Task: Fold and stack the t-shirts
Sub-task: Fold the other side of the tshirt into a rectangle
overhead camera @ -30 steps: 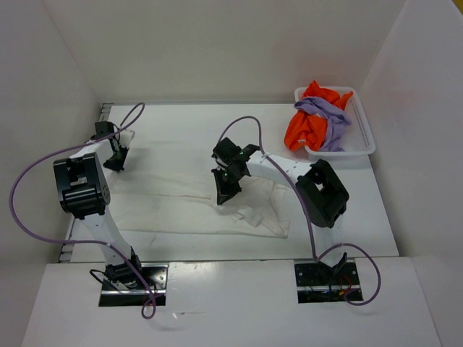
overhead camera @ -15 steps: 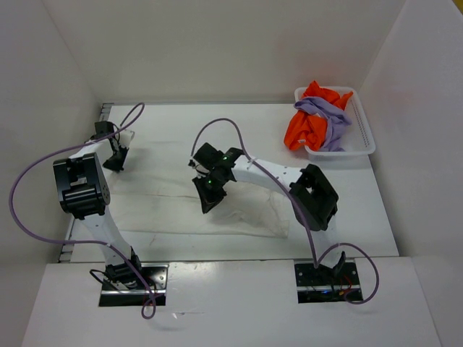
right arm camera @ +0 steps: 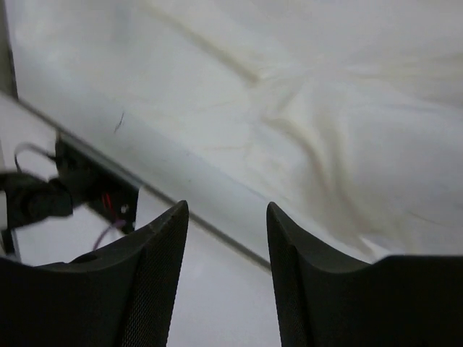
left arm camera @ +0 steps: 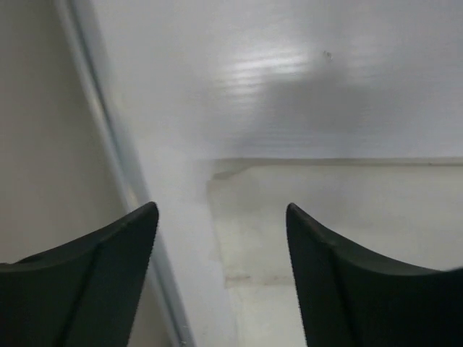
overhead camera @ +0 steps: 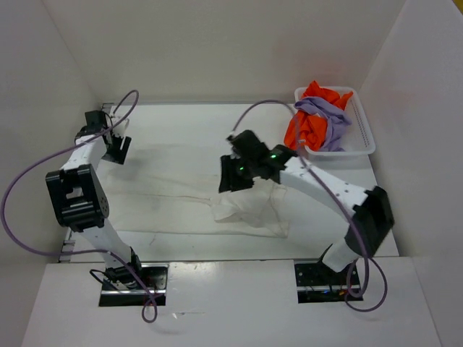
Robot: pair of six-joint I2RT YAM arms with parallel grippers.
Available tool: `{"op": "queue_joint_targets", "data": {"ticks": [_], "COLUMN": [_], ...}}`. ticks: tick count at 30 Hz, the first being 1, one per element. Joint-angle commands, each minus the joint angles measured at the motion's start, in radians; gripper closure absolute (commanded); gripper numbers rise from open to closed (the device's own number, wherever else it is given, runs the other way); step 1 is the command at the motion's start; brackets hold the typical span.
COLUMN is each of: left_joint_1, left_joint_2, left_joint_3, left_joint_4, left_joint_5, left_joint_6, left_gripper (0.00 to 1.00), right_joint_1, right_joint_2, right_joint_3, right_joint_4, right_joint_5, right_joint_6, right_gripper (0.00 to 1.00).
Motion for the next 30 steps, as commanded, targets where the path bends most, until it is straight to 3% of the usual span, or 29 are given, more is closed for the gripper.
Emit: {"op": "queue_joint_targets", "data": {"ticks": [1,3,8,12,13,16,19,24,30], "left_joint_1": [-0.036,-0.056,-0.152,-0.240,-0.272,-0.433,-0.600,-0.802,-0.880], "left_joint_2": [-0.200,-0.254,-0.332,-0.406,-0.415,-0.455,-0.519,-0.495,-0.362], "left_joint_3": [0.038,0.070,0.081,0.093,0.093,0.014,-0.155,-0.238,-0.260], "left_joint_4": [0.006,-0.025,-0.109,-0.277,-0.318,-0.418,-0.383,-0.284,-0.185], "left_joint_5": [0.063,0.086,0.129,0.328,0.436,0.587,0.612,0.623,0.634], "left_joint_6": [0.008,0.022,0.045,0.088,0.105,0.158,0.168,0.073,-0.145], "left_gripper": [0.17,0.13,0.09,0.09,0.09,0.11,0.13,0.12,0.11], "right_joint_1": [-0.154,-0.232,-0.245,-0.317,-0.332,-0.366,-0.366,-0.366,-0.366], "right_joint_2": [-0.184,-0.219,-0.231,-0.245,-0.258,-0.268,-0.298,-0.337,-0.428], "right_joint_3": [-0.127,-0.212,-0.316,-0.367,-0.393,-0.449,-0.531,-0.586,-0.586], "right_joint_4": [0.021,-0.030,-0.070,-0.007,-0.007,0.005,0.038,0.074,0.093], "right_joint_5": [0.123,0.156,0.254,0.252,0.229,0.165,0.074,0.016,-0.013], "right_joint_6": [0.158,0.183,0.235,0.267,0.267,0.267,0.292,0.312,0.261], "right_gripper": [0.47,0.45,0.44,0.44,0.44,0.44,0.44,0.44,0.44]}}
